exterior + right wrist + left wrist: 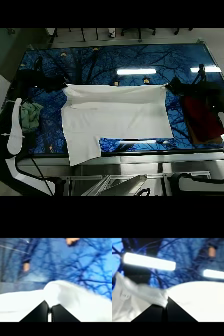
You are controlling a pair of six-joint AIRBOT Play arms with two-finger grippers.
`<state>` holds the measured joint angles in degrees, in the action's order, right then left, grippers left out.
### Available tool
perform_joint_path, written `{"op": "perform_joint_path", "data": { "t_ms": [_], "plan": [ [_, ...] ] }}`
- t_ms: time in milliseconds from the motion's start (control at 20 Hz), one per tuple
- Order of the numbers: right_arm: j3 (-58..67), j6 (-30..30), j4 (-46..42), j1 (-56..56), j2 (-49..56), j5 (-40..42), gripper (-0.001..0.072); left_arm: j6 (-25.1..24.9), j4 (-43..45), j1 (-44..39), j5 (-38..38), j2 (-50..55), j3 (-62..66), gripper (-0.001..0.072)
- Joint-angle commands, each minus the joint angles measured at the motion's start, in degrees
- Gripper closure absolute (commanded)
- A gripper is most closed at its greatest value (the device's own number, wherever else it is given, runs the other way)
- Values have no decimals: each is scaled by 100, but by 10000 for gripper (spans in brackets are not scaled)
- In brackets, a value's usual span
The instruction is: Fold the shirts.
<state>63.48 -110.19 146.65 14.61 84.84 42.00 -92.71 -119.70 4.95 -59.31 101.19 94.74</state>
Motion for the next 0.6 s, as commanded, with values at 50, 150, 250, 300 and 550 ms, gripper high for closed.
{"op": "perform_joint_path", "data": {
  "t_ms": [50, 150, 250, 300, 550],
  "plan": [
    [951, -92, 153, 28, 1648, -129, 691, 240, 98, -76, 168, 1556, 1268, 690],
    [1554, -85, 157, 20, 1943, -42, 691, 341, 107, -74, 138, 1777, 1738, 690],
    [1930, -107, 129, 35, 1982, -24, 691, 439, 114, -17, 13, 1952, 2223, 690],
    [2050, -101, 153, 68, 1982, 90, 692, 476, 111, 20, -28, 1982, 2352, 690],
    [2149, -219, -7, 114, 1971, 837, 691, 472, 127, 103, -295, 1847, 2052, 690]
  ]
}}
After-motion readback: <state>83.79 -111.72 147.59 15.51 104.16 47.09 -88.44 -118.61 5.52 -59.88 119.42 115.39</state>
